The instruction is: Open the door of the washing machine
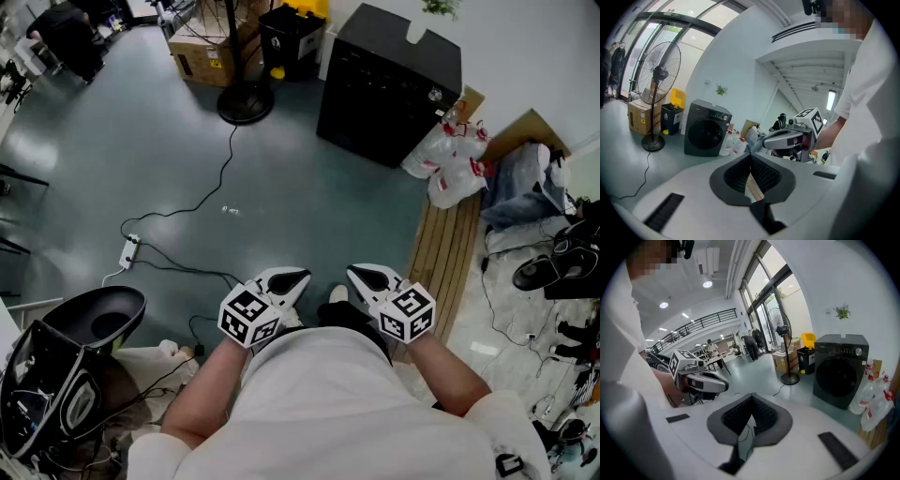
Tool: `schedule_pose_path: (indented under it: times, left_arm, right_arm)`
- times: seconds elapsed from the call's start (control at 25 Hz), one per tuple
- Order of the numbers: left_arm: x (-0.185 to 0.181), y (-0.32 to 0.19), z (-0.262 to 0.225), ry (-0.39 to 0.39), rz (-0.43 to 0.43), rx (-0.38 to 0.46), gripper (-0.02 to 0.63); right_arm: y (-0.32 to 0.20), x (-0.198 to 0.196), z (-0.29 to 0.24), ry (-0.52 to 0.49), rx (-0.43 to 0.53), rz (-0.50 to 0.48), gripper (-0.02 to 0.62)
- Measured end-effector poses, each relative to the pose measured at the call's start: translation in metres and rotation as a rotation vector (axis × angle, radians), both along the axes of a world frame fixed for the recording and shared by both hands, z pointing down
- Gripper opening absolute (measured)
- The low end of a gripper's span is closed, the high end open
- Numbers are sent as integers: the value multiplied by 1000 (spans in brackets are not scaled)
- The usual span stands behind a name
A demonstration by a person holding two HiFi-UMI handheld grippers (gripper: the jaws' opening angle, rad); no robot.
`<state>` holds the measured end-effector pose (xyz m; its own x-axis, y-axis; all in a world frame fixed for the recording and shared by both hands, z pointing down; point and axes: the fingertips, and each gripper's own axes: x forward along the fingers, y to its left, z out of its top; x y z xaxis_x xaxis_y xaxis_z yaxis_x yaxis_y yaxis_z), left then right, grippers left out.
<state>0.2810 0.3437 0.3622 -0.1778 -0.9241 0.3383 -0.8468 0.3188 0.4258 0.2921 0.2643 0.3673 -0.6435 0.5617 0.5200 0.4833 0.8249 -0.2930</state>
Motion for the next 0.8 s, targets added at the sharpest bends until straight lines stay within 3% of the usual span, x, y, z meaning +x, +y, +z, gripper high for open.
schedule_pose_path:
  times: [0.36, 0.68, 0.76, 0.8]
  left_arm:
    - [-9, -8, -3, -14, -10, 12, 17]
    - [-83, 0, 13, -18, -50, -48, 17]
    - [-114, 2, 18, -14, -83, -81, 17]
    - [-131, 3, 19, -17, -103, -99, 17]
  right_arm:
    - [3, -12, -4, -18, 16, -28, 5]
    - [-4, -100, 5, -48, 10, -59, 9]
    - [-9, -132, 10, -34, -14, -67, 91]
    - [-10, -150, 13, -29, -24, -72, 95]
